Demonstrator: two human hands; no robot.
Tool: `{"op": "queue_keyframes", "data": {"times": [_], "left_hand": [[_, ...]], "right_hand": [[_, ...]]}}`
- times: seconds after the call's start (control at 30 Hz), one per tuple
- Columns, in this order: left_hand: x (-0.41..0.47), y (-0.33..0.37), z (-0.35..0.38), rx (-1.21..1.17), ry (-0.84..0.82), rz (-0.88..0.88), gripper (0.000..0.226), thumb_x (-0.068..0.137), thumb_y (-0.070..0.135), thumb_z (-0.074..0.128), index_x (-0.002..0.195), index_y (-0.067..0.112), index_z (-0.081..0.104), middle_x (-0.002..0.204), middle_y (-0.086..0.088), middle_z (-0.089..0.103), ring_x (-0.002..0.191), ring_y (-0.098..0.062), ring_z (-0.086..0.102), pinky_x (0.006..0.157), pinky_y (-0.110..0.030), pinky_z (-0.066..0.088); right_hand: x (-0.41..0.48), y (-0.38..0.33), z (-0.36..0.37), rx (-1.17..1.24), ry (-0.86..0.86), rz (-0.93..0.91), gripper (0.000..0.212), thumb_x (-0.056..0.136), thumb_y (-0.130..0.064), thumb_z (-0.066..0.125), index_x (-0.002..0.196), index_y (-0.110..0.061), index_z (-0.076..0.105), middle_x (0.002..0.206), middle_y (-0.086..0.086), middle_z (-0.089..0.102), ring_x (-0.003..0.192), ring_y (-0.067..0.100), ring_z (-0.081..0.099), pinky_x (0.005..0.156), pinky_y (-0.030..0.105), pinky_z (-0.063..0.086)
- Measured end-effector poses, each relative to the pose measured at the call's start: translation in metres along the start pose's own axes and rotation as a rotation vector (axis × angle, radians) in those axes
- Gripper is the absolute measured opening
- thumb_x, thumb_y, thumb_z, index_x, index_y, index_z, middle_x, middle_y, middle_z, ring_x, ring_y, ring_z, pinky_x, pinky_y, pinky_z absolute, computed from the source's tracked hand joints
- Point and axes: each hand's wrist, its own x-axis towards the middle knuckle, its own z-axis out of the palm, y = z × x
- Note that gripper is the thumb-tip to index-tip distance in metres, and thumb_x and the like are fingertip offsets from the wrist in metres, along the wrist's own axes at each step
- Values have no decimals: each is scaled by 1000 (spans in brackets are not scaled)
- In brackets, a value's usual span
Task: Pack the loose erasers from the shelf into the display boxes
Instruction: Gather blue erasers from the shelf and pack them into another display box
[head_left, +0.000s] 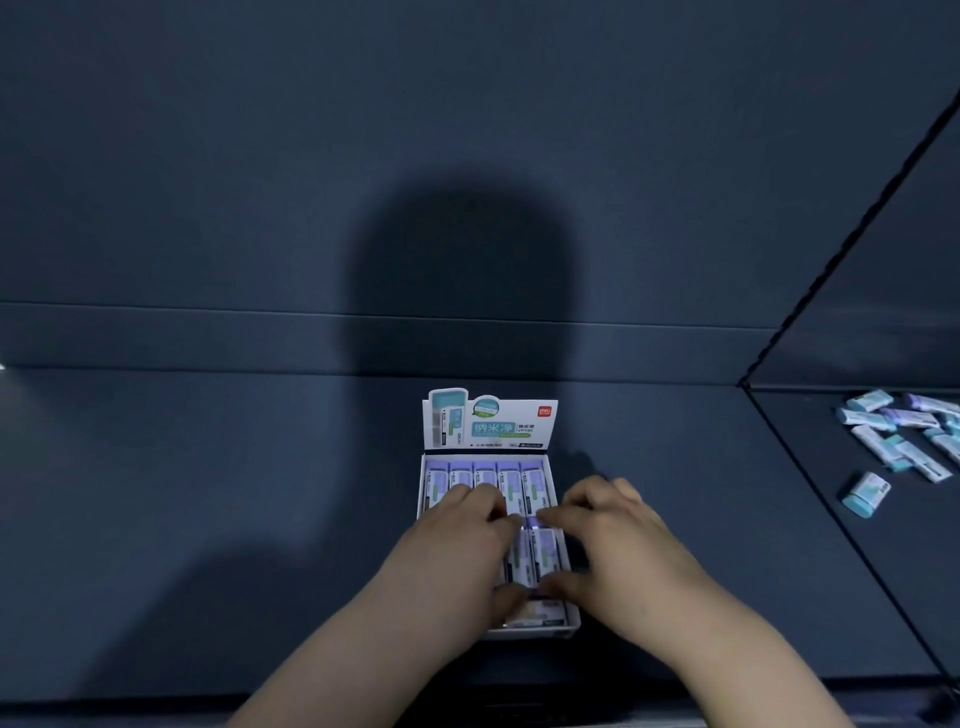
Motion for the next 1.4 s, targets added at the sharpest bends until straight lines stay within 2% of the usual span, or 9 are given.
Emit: {"op": "queue_keyframes", "data": {"times": [0.37, 0.57, 0.73, 0.8, 0.87, 0.9, 1.1, 1.27, 1.4], "left_hand": [[6, 2, -1, 116, -31, 18, 52, 89, 43, 52, 134, 18, 44, 122, 1, 41, 115, -18, 35, 94, -29, 33], [3, 3, -5, 16, -32, -36, 51, 90, 50, 48, 134, 24, 46, 127, 7, 43, 118, -14, 38, 98, -30, 36], [8, 25, -13, 85, 164, -61, 46, 96, 43, 39, 138, 24, 40, 133, 7, 46, 123, -16, 41, 99, -28, 33], [13, 40, -11, 127, 223, -70, 45, 89, 39, 53, 130, 19, 53, 120, 3, 58, 111, -20, 54, 91, -29, 43], [20, 51, 0, 149, 310, -70, 46, 68, 38, 74, 107, 14, 69, 94, 1, 69, 85, -21, 66, 72, -28, 53], [23, 58, 6, 164, 346, -87, 49, 60, 38, 81, 101, 13, 72, 88, 1, 70, 80, -20, 67, 68, -27, 54], [37, 100, 21, 222, 359, -166, 57, 50, 44, 84, 97, 14, 73, 87, 3, 70, 80, -16, 67, 71, -24, 54], [34, 116, 28, 227, 371, -127, 54, 51, 41, 85, 96, 13, 74, 87, 2, 70, 80, -16, 67, 76, -27, 54], [26, 118, 24, 208, 341, -98, 55, 52, 39, 86, 97, 11, 73, 88, 1, 70, 80, -18, 67, 75, -29, 54]], "right_hand": [[5, 3, 2, -13, -28, -10, 57, 81, -46, 63, 133, -33, 46, 116, -7, 42, 116, 15, 33, 98, 23, 31], [1, 7, 4, 58, -1, -15, 58, 80, -44, 63, 134, -33, 45, 120, -9, 44, 117, 11, 33, 99, 17, 28], [-10, 24, -5, 167, 144, -24, 54, 82, -40, 64, 132, -30, 47, 125, -11, 48, 122, 8, 37, 95, 10, 24], [-16, 35, -13, 129, 184, -29, 54, 83, -41, 63, 133, -28, 47, 129, -10, 48, 124, 9, 36, 102, 16, 24], [-22, 46, -20, 89, 194, -46, 56, 83, -42, 62, 134, -27, 45, 132, -8, 47, 125, 11, 36, 106, 22, 26], [-26, 52, -23, 74, 184, -57, 57, 83, -43, 61, 135, -27, 44, 133, -9, 46, 126, 11, 35, 106, 22, 26], [-43, 87, -30, -13, 122, -107, 61, 84, -45, 60, 138, -25, 40, 136, -8, 43, 128, 12, 33, 107, 23, 26], [-53, 96, -37, -85, 139, -83, 61, 85, -45, 57, 139, -22, 39, 137, -5, 43, 130, 14, 32, 109, 28, 27], [-67, 93, -40, -108, 135, -56, 63, 89, -49, 48, 143, -24, 29, 143, -8, 33, 134, 11, 23, 111, 26, 20]]}}
